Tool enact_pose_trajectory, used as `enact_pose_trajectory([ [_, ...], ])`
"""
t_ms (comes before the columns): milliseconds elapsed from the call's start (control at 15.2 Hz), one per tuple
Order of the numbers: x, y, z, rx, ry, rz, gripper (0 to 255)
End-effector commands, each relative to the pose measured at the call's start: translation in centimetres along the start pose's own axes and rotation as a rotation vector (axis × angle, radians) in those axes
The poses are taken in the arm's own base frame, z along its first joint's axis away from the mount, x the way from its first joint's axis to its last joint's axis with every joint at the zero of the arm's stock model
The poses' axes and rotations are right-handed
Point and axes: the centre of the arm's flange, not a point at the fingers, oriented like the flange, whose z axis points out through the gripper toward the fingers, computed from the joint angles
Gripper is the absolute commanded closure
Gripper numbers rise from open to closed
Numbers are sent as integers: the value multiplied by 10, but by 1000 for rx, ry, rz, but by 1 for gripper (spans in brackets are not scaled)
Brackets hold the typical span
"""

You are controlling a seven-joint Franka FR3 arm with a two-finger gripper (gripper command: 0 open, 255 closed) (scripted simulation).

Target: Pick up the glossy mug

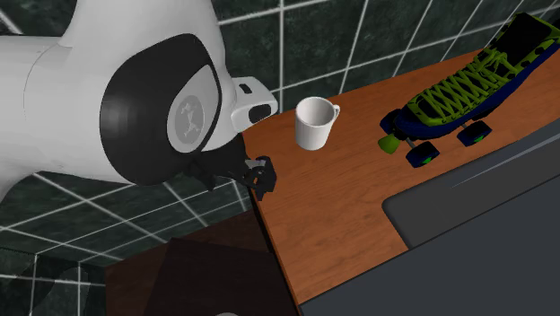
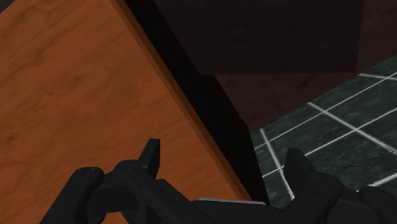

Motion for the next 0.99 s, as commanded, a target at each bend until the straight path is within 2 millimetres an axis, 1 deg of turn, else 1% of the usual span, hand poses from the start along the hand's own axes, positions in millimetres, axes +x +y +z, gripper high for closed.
enact_pose_trajectory([
  [0,0,0,0,0,0,0,0],
  [924,171,60,-26,14,13,4,0],
])
